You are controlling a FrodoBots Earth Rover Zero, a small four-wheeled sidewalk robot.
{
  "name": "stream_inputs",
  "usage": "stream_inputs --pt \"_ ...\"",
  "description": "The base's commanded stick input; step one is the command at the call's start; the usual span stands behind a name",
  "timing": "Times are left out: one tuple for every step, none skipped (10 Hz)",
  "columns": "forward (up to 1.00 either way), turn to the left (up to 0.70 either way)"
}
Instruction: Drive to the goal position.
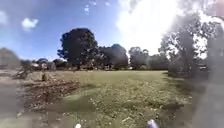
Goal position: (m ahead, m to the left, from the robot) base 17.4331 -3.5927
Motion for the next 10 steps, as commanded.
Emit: stream_inputs --pt "0.7 -0.33" --pt "0.7 -0.33" --pt "0.7 -0.33" --pt "0.7 -0.33" --pt "0.7 -0.33" --pt "0.7 -0.22" --pt "0.7 -0.1" --pt "0.7 -0.02" --pt "0.7 -0.01" --pt "0.7 -0.02"
